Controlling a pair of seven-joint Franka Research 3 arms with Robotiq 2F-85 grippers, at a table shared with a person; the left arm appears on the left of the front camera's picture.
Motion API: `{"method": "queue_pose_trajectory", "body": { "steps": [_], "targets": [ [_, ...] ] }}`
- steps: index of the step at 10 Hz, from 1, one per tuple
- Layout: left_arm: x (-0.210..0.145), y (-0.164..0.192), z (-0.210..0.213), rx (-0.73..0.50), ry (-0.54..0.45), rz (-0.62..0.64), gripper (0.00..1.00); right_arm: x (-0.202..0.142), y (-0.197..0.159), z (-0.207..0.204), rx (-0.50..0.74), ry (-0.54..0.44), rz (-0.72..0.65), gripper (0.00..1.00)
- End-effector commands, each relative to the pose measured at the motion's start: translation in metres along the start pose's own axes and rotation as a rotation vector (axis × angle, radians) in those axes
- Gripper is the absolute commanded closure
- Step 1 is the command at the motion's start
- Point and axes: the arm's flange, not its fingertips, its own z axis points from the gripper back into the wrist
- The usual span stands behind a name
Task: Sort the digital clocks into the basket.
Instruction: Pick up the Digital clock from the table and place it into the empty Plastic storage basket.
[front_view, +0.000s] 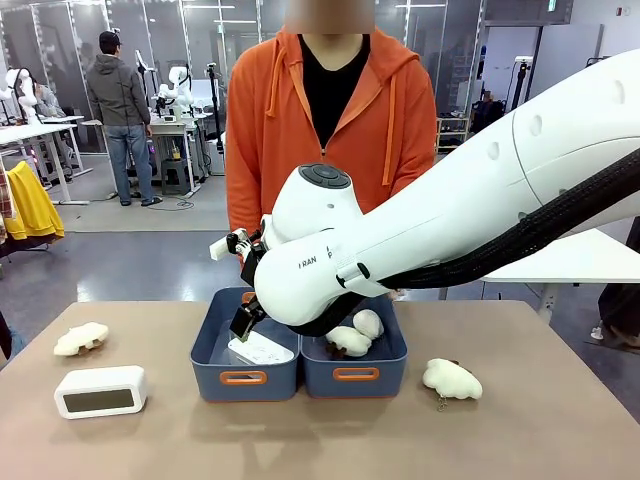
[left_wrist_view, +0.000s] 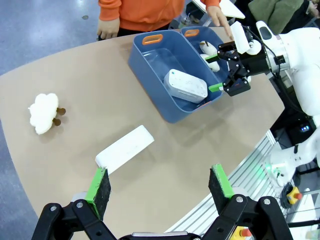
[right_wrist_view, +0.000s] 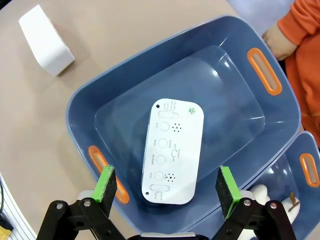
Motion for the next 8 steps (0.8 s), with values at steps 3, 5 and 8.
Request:
{"method": "queue_pose_trajectory", "body": {
  "steps": [3,5,8],
  "targets": [
    [-0.001,0.001,0.0,-0.019,-0.005,-0.015,0.0,0.001,0.0,0.0,-0.002,-0.008,0.0,0.0],
    [-0.001,0.001,0.0,-0.019,-0.005,-0.015,0.0,0.001,0.0,0.0,-0.002,-0.008,0.0,0.0],
    [-0.001,0.001,0.0,-0.019,-0.005,-0.015,0.0,0.02,0.026,0.039,0.099,-0.087,0.057,0.0]
  ]
}}
